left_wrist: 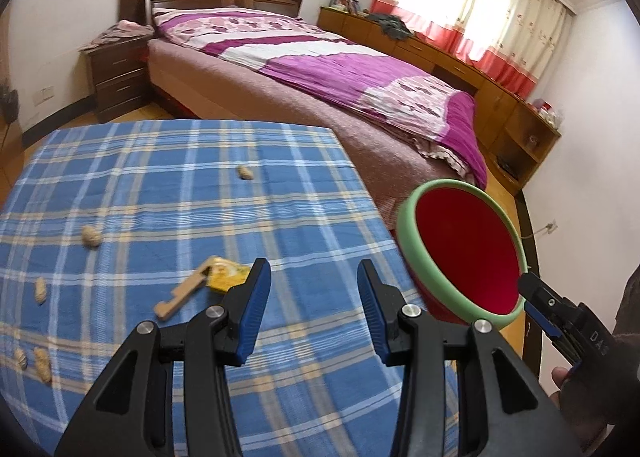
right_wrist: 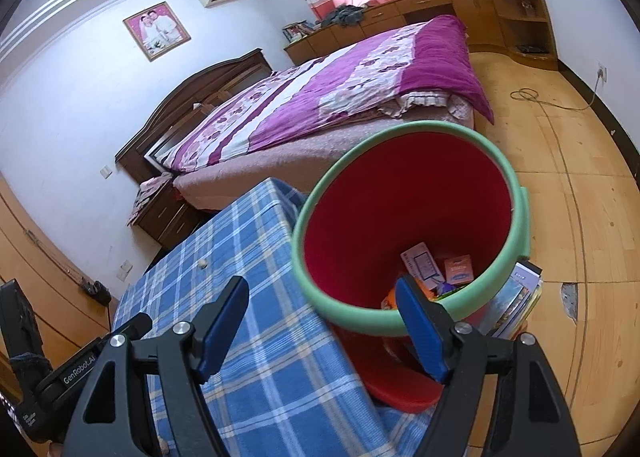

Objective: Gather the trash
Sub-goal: 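Move both open tools back over the table, then lower the right tool around the yellow medicine box and close it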

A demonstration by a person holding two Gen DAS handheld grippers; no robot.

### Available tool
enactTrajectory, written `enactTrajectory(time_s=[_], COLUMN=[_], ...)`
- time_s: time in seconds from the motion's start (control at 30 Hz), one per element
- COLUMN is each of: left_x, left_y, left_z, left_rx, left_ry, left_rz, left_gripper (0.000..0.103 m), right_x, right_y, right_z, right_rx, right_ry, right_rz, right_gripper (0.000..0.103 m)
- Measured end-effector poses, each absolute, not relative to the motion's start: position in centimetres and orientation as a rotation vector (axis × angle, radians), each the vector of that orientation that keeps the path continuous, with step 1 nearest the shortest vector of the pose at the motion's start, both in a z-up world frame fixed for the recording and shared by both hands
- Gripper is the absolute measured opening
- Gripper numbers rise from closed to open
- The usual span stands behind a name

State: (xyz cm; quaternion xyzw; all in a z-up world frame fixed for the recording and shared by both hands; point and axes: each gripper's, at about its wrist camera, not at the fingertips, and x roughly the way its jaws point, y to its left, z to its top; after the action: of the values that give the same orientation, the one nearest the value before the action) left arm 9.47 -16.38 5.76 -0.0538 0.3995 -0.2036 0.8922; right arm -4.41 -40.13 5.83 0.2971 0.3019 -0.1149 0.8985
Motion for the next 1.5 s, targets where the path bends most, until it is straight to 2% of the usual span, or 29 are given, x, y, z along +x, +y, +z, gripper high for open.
enactTrajectory(time_s=[0.63,1.5], left_x=[9.4,11.5], left_y=[-7.3,-0.3], left_z=[4.5,0.7], left_rx=[-0.168,-0.244], left_ry=[0.825,0.876], left_rz=[-0.239,-0.094], left_gripper=[0.045,0.045], right_x=[-1.3,5.2], right_y=[-31.5,-23.0], right_z=[6.0,1.5], right_rx=[0.513,0.428], right_ry=[0.708,0.867], right_rz=[-0.12,-0.021], right_gripper=[0.079,0.079])
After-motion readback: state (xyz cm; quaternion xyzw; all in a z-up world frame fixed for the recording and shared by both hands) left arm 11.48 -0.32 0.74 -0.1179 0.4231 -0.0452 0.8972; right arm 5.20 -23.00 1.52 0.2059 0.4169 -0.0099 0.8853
